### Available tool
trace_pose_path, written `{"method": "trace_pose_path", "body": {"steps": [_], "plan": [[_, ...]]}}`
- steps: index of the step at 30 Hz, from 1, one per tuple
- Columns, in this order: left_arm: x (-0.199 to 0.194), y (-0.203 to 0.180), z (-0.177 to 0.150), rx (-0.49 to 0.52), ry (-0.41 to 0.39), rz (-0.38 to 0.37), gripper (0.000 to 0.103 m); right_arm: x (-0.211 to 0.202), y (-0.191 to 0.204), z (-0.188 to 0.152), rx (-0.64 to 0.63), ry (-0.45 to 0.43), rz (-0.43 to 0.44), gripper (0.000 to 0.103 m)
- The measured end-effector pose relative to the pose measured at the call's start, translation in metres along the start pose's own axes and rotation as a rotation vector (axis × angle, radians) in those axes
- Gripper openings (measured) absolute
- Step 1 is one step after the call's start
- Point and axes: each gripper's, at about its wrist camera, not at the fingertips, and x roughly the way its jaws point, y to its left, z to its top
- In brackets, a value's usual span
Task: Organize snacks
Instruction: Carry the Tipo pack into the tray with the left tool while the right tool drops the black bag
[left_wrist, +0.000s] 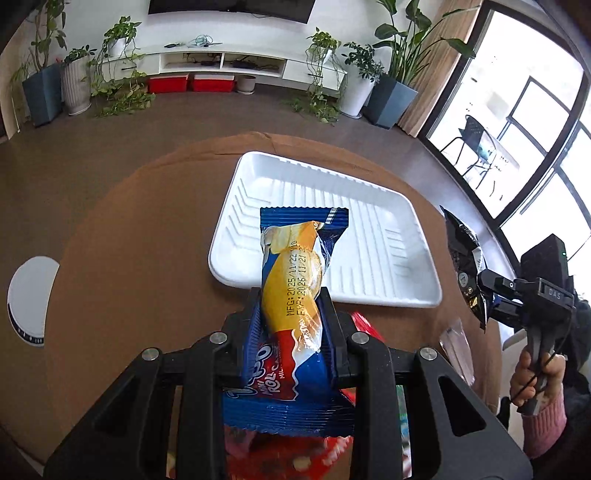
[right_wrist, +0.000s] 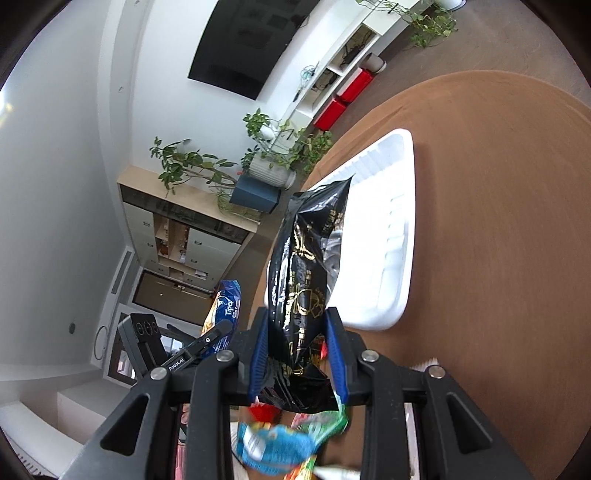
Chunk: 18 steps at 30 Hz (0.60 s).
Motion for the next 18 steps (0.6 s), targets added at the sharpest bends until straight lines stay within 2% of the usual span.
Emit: {"method": "trace_pose_path", "body": {"steps": [6, 18], "plan": [[0.026, 0.002, 0.023, 0.031, 0.024, 0.035, 0.026, 0.018, -0.012, 0.022, -0.006, 0.001, -0.057, 0.033], [0.054, -0.009, 0.03, 0.077, 0.056, 0.131, 0.026, 0.043, -0.023, 0.043, -0.075, 0.018, -0.194, 0.036]]}}
